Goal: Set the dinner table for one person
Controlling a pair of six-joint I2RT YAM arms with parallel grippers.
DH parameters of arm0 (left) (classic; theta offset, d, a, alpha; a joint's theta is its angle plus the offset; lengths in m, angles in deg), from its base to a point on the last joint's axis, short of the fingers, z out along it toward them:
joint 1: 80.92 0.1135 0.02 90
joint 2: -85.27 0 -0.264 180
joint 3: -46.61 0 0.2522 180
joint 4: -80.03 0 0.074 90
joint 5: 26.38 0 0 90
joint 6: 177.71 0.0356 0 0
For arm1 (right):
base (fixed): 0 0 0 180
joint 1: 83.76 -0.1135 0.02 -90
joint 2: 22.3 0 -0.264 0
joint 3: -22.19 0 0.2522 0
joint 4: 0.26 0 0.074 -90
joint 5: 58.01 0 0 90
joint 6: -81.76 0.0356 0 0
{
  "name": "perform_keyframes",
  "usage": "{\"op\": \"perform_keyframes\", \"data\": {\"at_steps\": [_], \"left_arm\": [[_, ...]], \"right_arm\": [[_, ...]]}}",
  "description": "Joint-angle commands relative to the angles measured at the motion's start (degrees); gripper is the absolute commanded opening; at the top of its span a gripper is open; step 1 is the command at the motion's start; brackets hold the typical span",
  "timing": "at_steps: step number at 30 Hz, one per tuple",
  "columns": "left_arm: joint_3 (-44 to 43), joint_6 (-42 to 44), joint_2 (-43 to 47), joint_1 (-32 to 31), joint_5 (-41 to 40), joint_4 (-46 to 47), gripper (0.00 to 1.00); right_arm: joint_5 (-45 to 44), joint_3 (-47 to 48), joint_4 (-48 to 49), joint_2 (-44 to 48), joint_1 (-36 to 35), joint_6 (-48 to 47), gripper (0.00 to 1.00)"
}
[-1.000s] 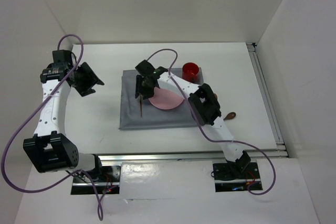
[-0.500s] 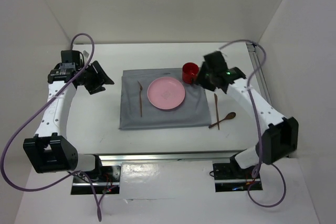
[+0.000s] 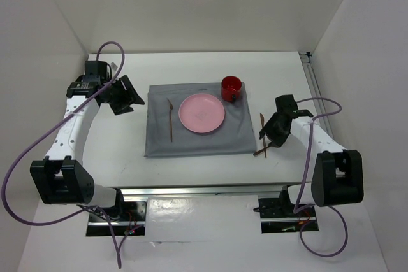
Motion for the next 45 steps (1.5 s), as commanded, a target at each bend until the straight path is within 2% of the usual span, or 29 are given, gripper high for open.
{"op": "perform_keyframes", "data": {"at_steps": [1, 4, 13, 17, 22, 24, 28, 34, 42, 45], "left_arm": [[-0.57, 1.46, 0.14, -0.02, -0.65, 0.29, 0.68], [-0.57, 0.94, -0.39, -0.54, -0.65, 0.82, 0.68], [-1.10, 0.94, -0.39, -1.07, -0.65, 0.82, 0.68], [-1.10, 0.94, -0.39, -1.07, -0.13, 0.82, 0.68], [-1.10, 0.94, -0.92, -1.07, -0.12, 0.82, 0.68], [-1.10, 0.94, -0.92, -1.07, -0.12, 0.82, 0.68], [-1.10, 0.94, -1.44, -1.07, 0.41, 0.82, 0.68], [-1.10, 0.94, -1.44, -1.07, 0.41, 0.82, 0.68], [-0.58, 0.94, -1.44, -1.07, 0.41, 0.82, 0.68], [-0.57, 0.94, -1.44, -1.07, 0.41, 0.82, 0.68]], "right_arm": [[3.04, -3.09, 6.67, -2.08, 0.34, 1.79, 0.54], [3.04, -4.86, 9.40, -2.08, 0.34, 3.02, 0.53], [1.90, -4.33, 8.89, -3.84, -0.27, 3.03, 0.50], [1.37, -4.33, 8.36, -4.37, -0.80, 3.03, 0.44], [-1.78, -4.33, 6.52, -4.37, -1.42, 3.03, 0.41], [-2.40, -4.33, 6.52, -4.37, -1.42, 3.03, 0.32], [-2.41, -4.33, 6.52, -4.89, -1.42, 2.50, 0.24], [-3.02, -4.33, 6.52, -6.12, -1.94, 2.50, 0.22], [-5.40, -5.38, 8.19, -6.13, -2.56, 2.50, 0.25], [-6.35, -4.69, 7.58, -5.61, -3.17, 2.50, 0.14]]}}
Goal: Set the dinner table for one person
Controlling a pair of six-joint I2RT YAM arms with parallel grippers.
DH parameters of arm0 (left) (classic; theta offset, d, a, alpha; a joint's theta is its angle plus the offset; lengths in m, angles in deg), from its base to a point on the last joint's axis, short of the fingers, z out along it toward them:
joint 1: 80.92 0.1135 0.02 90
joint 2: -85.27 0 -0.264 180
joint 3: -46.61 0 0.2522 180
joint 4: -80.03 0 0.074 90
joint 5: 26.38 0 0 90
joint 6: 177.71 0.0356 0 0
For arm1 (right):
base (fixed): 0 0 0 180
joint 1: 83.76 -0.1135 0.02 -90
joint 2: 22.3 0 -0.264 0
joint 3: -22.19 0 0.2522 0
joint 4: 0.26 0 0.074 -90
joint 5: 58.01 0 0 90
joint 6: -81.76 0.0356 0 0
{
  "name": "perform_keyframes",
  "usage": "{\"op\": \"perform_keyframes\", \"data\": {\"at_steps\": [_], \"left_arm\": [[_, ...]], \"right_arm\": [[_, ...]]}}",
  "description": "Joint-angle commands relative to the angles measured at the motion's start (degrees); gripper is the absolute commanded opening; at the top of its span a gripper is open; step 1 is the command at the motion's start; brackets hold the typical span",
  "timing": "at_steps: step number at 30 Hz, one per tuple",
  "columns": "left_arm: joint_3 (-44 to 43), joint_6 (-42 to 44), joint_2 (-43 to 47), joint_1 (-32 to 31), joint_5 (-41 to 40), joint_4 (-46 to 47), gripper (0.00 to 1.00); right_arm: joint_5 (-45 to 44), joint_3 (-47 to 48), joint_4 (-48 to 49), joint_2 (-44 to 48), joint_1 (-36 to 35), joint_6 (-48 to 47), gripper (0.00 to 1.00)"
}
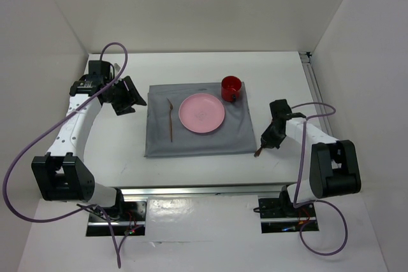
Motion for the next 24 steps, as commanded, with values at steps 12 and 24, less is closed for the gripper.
{"op": "perform_keyframes", "data": {"at_steps": [12, 24], "left_arm": [[-0.57, 0.98, -0.02, -0.20, 1.28, 1.26, 0.68], [-0.57, 1.51, -0.02, -0.20, 1.20, 0.73, 0.68]], "right_arm": [[-8.77, 13.44, -8.08, 4.77, -4.93, -6.20, 0.00], [-1.74, 5.63, -3.16, 1.17, 2.35, -10.34, 0.28]]}}
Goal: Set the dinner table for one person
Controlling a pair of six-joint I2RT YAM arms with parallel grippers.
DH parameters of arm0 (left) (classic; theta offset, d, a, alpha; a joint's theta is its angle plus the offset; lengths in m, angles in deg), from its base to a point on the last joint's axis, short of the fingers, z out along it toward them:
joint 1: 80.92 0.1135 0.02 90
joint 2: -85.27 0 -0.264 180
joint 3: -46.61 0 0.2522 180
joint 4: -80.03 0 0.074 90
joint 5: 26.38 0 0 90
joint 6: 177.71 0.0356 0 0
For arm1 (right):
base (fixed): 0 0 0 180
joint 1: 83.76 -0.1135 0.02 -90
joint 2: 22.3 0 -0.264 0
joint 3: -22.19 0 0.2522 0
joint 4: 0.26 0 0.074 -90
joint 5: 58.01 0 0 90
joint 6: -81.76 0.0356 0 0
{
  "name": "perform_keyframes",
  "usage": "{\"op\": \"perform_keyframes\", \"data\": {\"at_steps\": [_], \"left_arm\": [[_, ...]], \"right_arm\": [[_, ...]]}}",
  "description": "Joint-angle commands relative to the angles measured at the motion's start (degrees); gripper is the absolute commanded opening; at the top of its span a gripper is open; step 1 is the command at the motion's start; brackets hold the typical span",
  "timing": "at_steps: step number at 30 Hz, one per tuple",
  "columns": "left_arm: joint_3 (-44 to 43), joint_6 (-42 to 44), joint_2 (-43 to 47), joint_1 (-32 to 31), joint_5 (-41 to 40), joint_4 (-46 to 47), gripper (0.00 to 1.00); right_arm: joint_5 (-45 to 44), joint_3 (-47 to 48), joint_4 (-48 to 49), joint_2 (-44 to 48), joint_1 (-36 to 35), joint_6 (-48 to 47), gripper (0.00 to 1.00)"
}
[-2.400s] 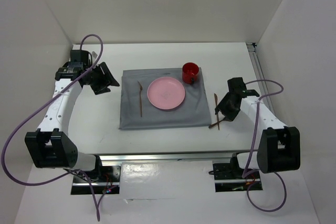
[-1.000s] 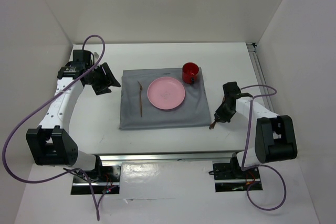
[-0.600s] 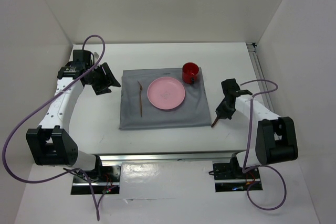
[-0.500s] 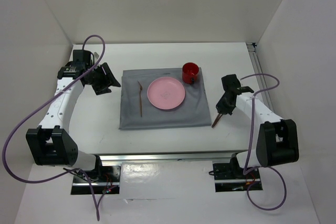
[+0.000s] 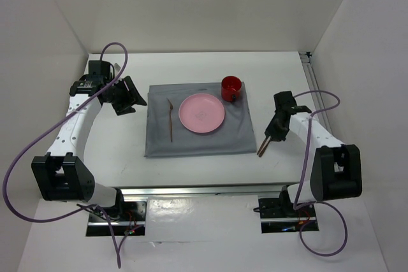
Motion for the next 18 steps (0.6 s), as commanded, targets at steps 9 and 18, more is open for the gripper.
{"op": "perform_keyframes", "data": {"at_steps": [9, 18], "left_arm": [[0.48, 1.46, -0.02, -0.20, 0.72, 1.21, 0.68], [0.48, 1.46, -0.02, -0.20, 0.72, 1.21, 0.68]], "right_arm": [[4.53, -4.49, 5.03, -4.58, 2.71, -4.58, 0.39], [3.21, -4.58, 5.82, -9.06, 3.32, -1.78, 0.36]]}}
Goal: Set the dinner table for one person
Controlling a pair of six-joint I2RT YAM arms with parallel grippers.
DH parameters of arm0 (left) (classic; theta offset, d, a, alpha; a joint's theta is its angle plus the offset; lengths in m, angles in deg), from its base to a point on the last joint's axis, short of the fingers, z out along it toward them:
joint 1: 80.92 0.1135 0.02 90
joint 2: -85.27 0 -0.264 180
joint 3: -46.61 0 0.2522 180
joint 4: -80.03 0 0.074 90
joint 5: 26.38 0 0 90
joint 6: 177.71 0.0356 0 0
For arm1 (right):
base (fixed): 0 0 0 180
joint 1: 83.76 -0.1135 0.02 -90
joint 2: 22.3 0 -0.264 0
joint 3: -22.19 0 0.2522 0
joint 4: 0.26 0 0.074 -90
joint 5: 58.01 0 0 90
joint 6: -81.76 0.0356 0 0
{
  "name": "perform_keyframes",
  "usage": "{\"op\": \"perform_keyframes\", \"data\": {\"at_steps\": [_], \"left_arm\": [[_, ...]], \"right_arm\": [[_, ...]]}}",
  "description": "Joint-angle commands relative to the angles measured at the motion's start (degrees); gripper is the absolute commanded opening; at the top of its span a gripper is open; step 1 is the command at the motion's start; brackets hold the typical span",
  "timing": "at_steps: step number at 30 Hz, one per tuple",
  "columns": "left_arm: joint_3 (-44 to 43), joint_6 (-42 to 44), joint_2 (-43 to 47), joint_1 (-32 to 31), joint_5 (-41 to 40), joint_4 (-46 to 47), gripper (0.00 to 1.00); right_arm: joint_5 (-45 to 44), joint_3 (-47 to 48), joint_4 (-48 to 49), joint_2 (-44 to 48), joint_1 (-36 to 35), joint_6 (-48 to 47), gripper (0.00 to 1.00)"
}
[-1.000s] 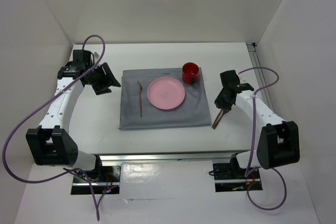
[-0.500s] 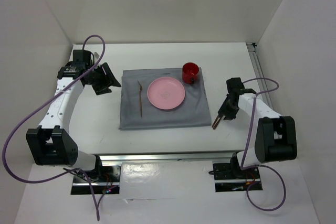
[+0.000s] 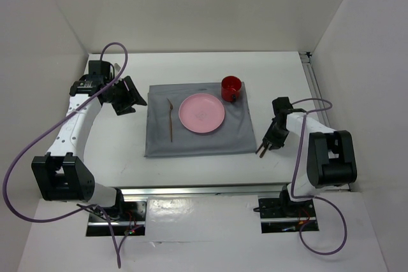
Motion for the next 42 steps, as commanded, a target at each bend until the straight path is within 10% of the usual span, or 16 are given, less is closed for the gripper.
{"op": "perform_keyframes", "data": {"at_steps": [1, 10, 17, 33, 42], "left_arm": [[0.46, 1.46, -0.02, -0.20, 0.74, 1.17, 0.68], [-1.29, 1.46, -0.02, -0.20, 0.21, 0.55, 0.68], [-1.29, 1.46, -0.64, -0.20, 1.35, 0.55, 0.68], [-1.12, 1.46, 0.25, -0.20, -0.41, 0.03, 0.68], [-0.59, 1.46, 1.38, -0.20, -0.41, 0.55, 0.68]], "right_arm": [[-0.66, -0.12, 2.79, -2.07, 0.35, 1.31, 0.36], [-8.48, 5.59, -2.66, 2.57, 0.35, -0.26, 0.01], [4.12, 14.36, -2.84, 7.68, -6.66, -10.37, 0.00], [5.76, 26.94, 1.02, -16.75, -21.71, -10.64, 0.00], [-1.79, 29.24, -2.74, -16.23, -22.85, -8.88, 0.49]]}}
